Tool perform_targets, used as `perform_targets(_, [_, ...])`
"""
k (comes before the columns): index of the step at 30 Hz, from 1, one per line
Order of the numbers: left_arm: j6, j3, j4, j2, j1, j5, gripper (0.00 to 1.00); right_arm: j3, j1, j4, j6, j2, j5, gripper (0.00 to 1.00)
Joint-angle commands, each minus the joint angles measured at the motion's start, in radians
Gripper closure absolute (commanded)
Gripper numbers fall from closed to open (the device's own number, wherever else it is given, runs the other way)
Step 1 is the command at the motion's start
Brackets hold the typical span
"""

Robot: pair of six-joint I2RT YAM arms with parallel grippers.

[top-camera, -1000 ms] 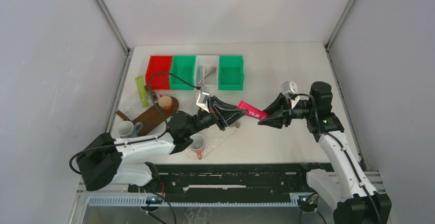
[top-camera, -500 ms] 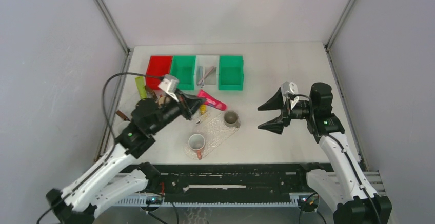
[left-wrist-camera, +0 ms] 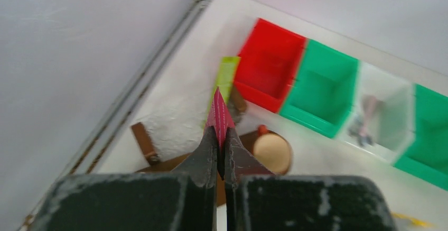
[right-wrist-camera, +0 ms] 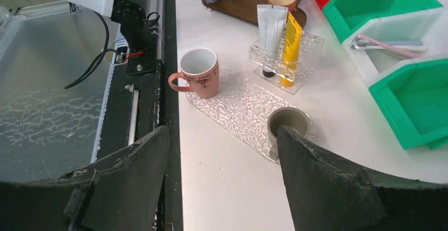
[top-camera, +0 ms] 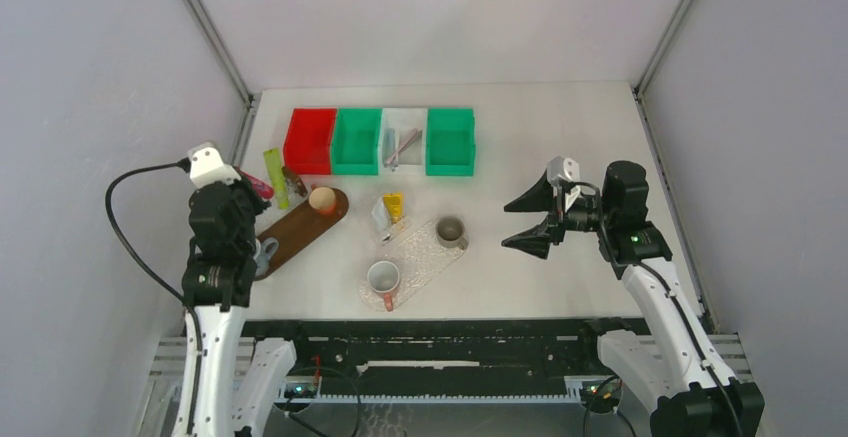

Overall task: Prepare toiletry sets of a toothbrush and toothpaste on the tray
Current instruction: Place the toothpaste in the toothpaste holder.

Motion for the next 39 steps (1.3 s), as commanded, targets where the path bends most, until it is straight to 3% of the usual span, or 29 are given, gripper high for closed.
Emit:
perform_targets(1, [0.057,-0.020,0.161,0.085,0.104,-0.063,1.00,0.012,-0.006,0.002,-0.010,-0.014,0.024,0.18])
perform_targets(14, [0.077,-0.123,0.370,0.282,0.312,0.058,1.00,0.012,0.005,-0.003,-0.021,-0.001,0.032,0.18])
perform_targets(25, [0.066,-0.135,0.393,0.389,0.366,0.082,1.00,0.012,0.011,-0.007,-0.033,0.014,0.041,0.18])
perform_targets(39, [0.060,-0.131,0.340,0.417,0.369,0.071,1.00,0.012,0.020,-0.010,-0.043,0.017,0.052,0.18])
